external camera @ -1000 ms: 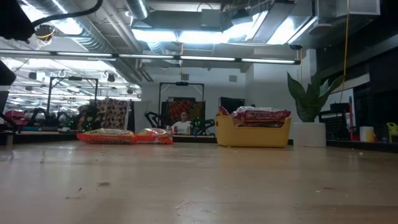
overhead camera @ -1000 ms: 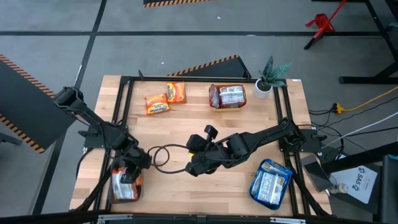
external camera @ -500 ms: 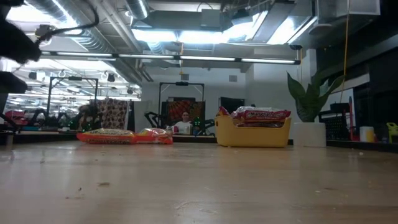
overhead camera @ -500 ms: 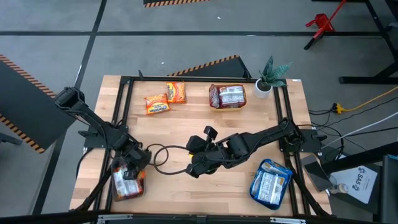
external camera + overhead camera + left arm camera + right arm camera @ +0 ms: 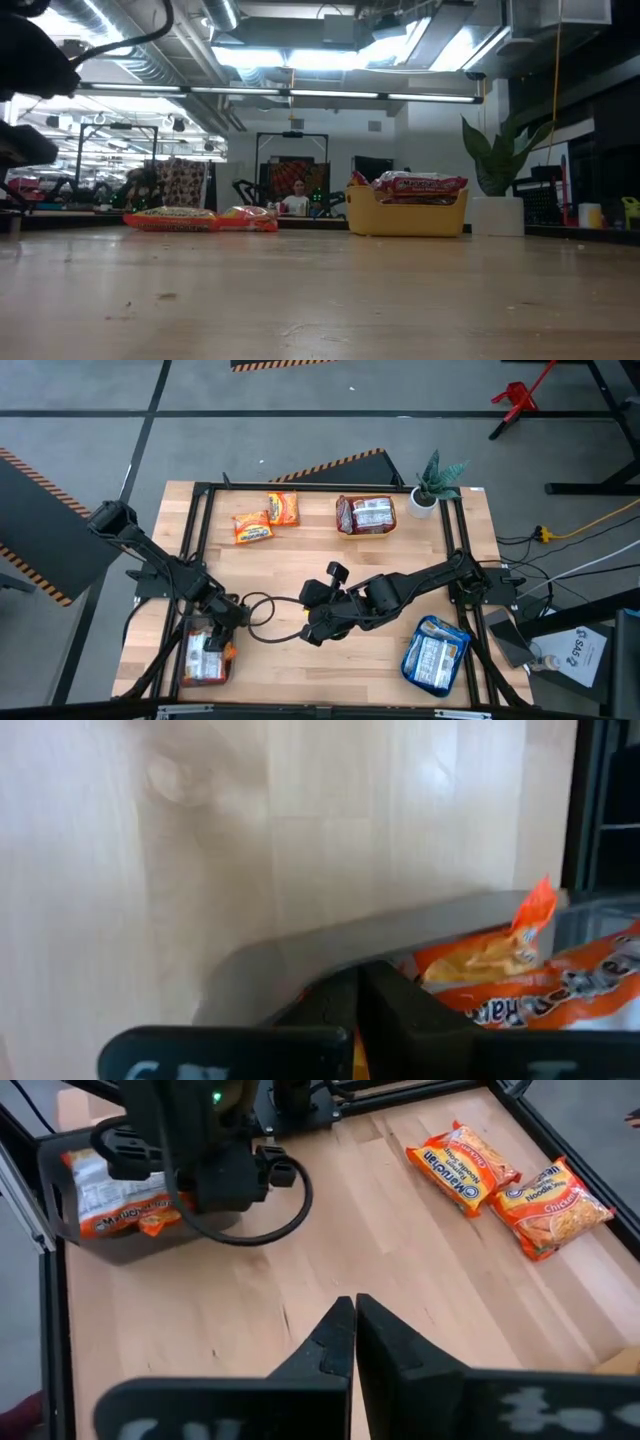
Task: Sort Maruchan noodles
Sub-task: Put the orange noodle pack into the black bin
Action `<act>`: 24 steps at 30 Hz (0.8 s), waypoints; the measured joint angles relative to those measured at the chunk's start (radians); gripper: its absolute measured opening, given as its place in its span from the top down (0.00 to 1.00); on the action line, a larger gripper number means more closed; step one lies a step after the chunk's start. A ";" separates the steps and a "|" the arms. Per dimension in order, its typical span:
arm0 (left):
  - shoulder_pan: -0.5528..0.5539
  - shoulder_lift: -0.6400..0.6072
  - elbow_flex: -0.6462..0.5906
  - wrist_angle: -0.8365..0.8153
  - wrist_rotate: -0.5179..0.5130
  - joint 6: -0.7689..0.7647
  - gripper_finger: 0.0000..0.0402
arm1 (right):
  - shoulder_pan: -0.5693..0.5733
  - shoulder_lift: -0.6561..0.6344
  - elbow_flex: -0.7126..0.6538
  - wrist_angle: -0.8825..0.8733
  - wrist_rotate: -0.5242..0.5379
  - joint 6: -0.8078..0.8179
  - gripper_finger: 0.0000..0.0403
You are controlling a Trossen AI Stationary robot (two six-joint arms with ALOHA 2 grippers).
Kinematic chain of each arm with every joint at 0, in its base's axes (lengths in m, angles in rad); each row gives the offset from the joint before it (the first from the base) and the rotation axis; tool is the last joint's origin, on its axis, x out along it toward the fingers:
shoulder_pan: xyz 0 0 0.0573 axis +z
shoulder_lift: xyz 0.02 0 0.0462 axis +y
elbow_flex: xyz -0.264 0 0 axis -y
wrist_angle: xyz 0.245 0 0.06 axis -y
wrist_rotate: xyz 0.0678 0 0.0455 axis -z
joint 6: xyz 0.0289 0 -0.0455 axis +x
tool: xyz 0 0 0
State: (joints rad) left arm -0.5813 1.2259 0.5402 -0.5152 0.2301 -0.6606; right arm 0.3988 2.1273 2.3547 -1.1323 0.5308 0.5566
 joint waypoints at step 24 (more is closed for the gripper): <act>0.062 -0.245 0.216 -0.341 -0.231 0.005 1.00 | -0.119 0.000 0.000 -0.028 0.053 0.035 0.77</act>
State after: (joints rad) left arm -0.5197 0.9805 0.7561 -0.8562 -0.0005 -0.6556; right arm 0.2796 2.1273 2.3550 -1.1607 0.5838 0.5914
